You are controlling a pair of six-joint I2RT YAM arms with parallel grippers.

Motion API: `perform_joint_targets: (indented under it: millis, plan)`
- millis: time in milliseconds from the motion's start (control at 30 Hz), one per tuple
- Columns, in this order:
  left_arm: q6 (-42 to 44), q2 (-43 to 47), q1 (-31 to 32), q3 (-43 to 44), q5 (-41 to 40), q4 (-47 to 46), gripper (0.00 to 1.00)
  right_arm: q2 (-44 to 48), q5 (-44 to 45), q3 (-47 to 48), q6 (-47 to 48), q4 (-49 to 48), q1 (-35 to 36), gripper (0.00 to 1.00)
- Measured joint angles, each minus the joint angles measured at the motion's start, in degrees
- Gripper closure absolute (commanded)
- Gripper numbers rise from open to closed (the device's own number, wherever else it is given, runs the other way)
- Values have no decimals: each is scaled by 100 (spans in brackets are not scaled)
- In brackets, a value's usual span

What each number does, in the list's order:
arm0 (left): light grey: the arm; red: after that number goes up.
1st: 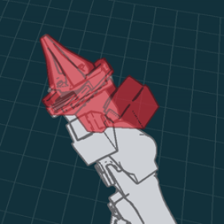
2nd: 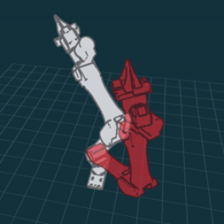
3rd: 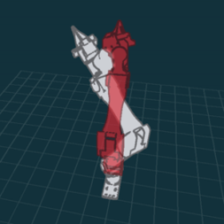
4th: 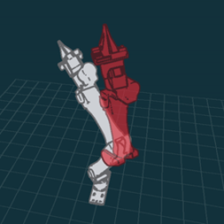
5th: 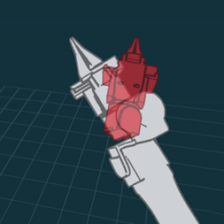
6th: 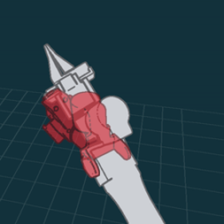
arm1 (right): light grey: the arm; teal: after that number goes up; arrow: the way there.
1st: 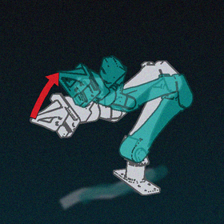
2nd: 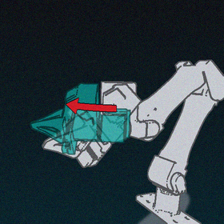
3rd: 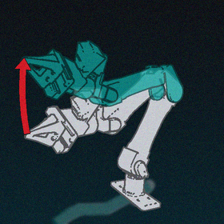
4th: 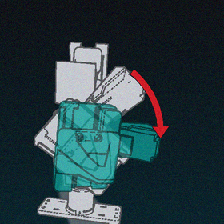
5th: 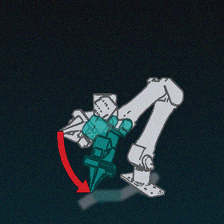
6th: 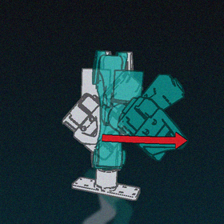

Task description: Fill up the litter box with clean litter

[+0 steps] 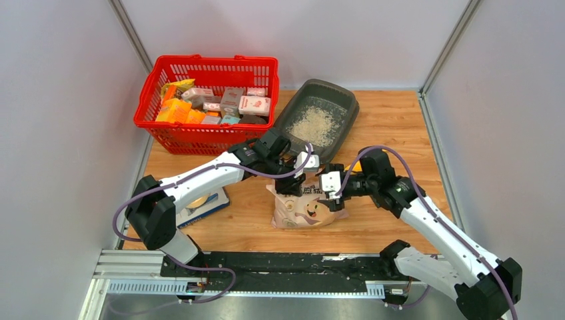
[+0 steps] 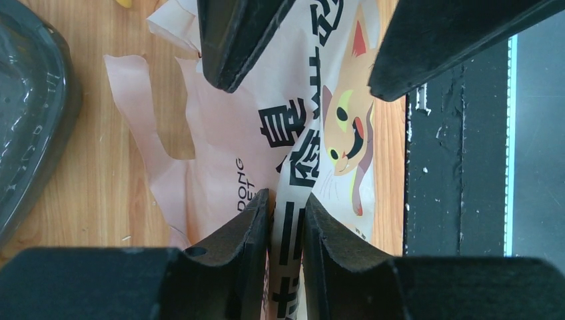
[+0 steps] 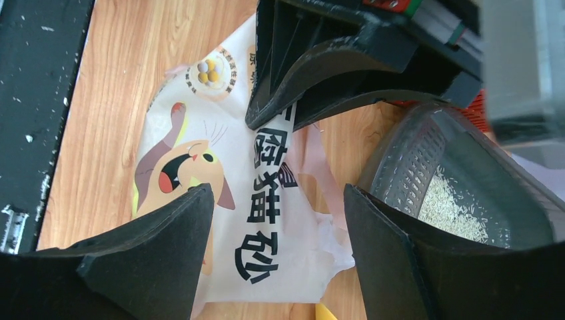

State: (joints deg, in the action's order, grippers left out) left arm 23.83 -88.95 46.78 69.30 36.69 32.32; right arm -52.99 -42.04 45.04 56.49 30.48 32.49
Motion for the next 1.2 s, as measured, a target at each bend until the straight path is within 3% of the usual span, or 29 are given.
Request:
perform_joint_targets:
  millis: [567, 1000, 1200]
  plan:
    - [-210, -37, -227, -4, 295, -13, 70, -142, 417, -498, 557, -225, -7, 30]
    - [-42, -37, -264, -96, 354, -90, 76, -205, 446, -498, -590, -317, -317, 38]
    - [175, 129, -275, -293, 367, -138, 73, -219, 428, -498, -1110, -267, -387, 53]
